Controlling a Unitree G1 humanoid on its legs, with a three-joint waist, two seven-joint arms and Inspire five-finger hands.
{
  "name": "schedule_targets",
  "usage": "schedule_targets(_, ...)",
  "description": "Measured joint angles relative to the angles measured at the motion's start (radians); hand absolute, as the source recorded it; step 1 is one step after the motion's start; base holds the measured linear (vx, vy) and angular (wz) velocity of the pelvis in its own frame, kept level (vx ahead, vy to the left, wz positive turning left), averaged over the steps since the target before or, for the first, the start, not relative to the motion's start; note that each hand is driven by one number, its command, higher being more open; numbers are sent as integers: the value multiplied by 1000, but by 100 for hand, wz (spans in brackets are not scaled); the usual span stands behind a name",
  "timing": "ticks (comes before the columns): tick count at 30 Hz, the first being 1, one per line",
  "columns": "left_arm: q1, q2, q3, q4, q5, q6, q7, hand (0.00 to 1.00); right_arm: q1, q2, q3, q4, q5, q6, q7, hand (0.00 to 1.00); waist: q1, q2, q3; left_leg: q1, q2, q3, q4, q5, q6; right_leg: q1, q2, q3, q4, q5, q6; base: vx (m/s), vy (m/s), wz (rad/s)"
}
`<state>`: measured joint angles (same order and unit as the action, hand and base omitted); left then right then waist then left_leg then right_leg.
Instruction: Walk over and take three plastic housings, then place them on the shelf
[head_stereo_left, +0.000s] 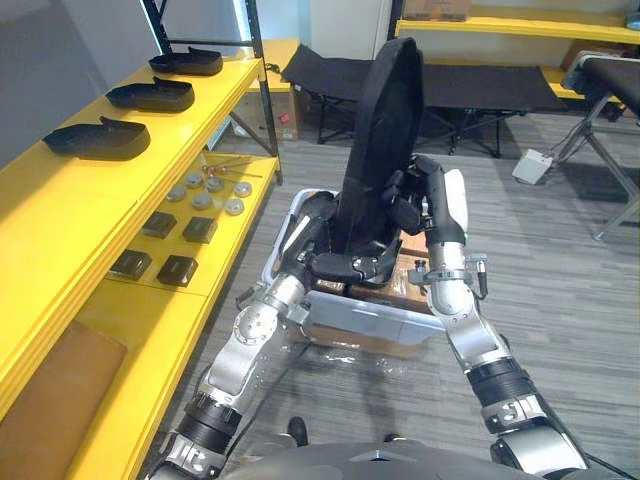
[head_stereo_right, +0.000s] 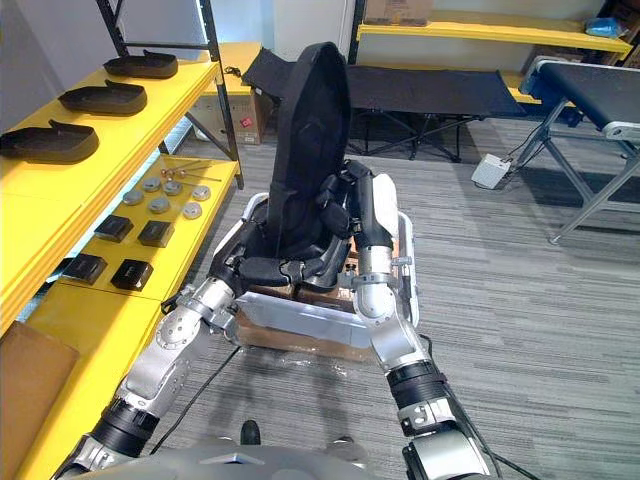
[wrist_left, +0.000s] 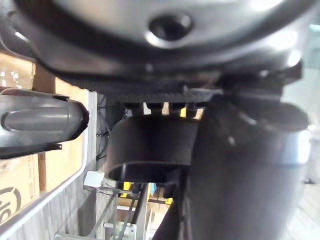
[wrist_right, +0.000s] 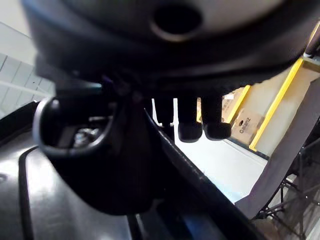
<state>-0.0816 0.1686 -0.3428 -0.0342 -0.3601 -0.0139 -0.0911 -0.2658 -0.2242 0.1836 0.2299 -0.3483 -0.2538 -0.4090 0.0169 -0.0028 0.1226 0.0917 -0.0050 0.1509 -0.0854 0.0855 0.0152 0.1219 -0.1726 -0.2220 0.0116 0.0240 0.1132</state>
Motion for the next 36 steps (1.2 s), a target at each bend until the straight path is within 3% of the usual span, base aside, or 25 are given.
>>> schedule_targets(4, 0, -2, 1, 0, -32, 0, 28, 100, 1, 9, 16, 12, 4, -15, 10, 0, 4, -7, 0, 0, 0, -1, 0, 0, 0, 0, 0, 0, 1, 0, 0, 0, 0, 0)
schedule_targets(5, 0, -2, 1, 0, -32, 0, 37, 0, 1, 10, 16, 13, 7, -16, 10, 0, 5, -8, 0, 0, 0, -1, 0, 0, 0, 1, 0, 0, 1, 0, 0, 0, 0, 0)
schedule_targets(14, 0, -9, 8, 58, -110, 0, 75, 0, 32, 37, 23, 64, 20, -34, 6, 0, 5, -33, -10, 1, 0, -5, -3, 1, -2, 2, -1, -1, 2, 0, -1, 0, 0, 0)
schedule_targets(19, 0, -27, 83, 108, -155, 15, 127, 0, 76, 42, 59, 63, 21, -101, 3, 0, -1, -33, -10, 1, 1, -6, -3, -2, -7, 2, 0, -2, 3, -1, -2, 0, 0, 0)
schedule_targets(26, 1, -11, 74, 113, -310, 41, 116, 0, 78, 86, 76, 61, 51, -114, -17, 0, 4, -54, -9, -4, -1, -12, -2, -2, -7, 2, -2, -8, 3, -2, -3, 0, 0, 3)
schedule_targets(27, 1, -11, 71, 113, -315, 41, 115, 0, 82, 86, 76, 60, 51, -120, -21, 100, 3, -59, -10, -4, -1, -12, -2, -2, -7, 2, -3, -8, 3, -2, -3, 0, 0, 0)
schedule_targets(36, 1, -11, 33, 113, -337, 28, 115, 0, 134, 71, 106, 20, 61, -140, -43, 100, -5, -63, -9, -5, 0, -11, 0, -5, -10, 1, -3, -7, 3, -7, -11, 0, 0, 0)
